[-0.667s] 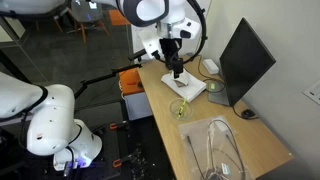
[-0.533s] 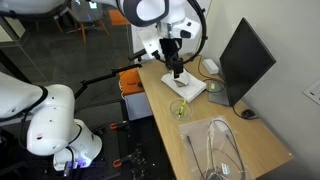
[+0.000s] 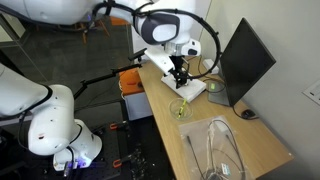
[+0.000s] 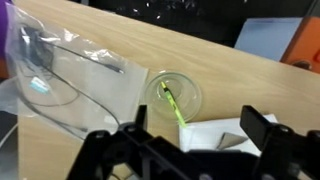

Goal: Remove the pen from the glass bowl

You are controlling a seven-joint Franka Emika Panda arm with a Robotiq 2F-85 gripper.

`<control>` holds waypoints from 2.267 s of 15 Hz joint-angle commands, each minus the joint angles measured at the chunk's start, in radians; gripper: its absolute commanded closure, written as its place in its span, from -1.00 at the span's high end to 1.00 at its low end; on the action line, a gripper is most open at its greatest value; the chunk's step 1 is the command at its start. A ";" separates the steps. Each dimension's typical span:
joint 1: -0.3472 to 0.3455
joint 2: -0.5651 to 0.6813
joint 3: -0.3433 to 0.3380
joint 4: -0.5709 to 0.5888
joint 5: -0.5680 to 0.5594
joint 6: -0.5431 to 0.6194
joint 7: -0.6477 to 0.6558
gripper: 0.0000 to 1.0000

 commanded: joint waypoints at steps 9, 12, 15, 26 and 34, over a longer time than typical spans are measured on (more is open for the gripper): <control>0.001 0.439 0.004 0.039 -0.141 0.216 -0.316 1.00; 0.000 0.450 0.005 0.060 -0.154 0.216 -0.316 1.00; -0.009 0.495 0.006 0.068 -0.121 0.265 -0.344 1.00; -0.038 0.783 0.072 0.202 -0.137 0.478 -0.375 1.00; -0.037 0.921 0.067 0.335 -0.173 0.433 -0.353 0.80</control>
